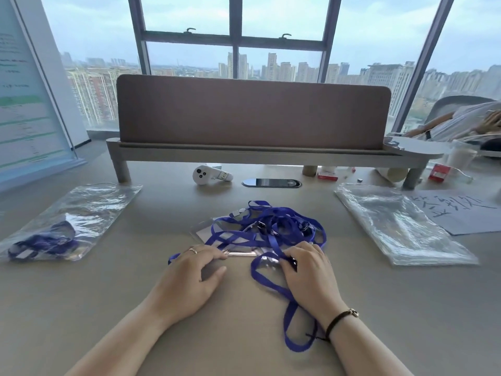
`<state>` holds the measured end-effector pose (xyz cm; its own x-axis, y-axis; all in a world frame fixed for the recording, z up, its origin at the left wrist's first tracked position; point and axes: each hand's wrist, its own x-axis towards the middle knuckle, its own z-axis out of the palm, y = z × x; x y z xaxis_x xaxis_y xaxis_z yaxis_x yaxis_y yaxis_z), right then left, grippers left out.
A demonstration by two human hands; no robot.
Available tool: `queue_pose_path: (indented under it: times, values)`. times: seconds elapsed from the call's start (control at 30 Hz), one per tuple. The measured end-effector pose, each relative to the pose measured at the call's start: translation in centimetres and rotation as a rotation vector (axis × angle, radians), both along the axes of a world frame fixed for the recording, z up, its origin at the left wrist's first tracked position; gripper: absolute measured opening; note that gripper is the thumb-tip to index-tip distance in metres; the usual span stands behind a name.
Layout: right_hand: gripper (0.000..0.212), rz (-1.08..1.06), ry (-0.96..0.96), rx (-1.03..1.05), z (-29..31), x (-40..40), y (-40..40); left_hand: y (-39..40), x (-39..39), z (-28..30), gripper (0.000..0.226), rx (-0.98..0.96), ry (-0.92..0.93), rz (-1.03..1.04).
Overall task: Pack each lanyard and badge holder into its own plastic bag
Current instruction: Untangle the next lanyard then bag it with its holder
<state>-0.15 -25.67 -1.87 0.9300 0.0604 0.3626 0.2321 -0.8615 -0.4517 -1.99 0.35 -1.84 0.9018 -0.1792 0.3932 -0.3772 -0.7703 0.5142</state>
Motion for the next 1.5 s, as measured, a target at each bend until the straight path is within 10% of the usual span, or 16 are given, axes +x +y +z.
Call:
queue_pose_path:
  times: [0.37,0.67,1.03,1.5]
  values:
    - [0.011,0.309,0.080,0.423,1.7,-2.7,2.5,-2.7,-2.3,1.3,0.070,0.078,0.069,-0.172]
    - [0.012,0.478,0.066,0.275,1.7,-3.9,4.1,-2.0,-1.7,1.0,0.022,0.058,-0.063,-0.196]
    - [0.052,0.130,0.051,0.100,-0.1,-1.4,1.2,0.1,-0.8,3.4,0.025,-0.898,0.047,0.232]
    - [0.012,-0.127,-0.007,0.136,-0.4,0.5,-0.3,2.7,-0.2,5.3,0.027,-1.740,0.160,0.171]
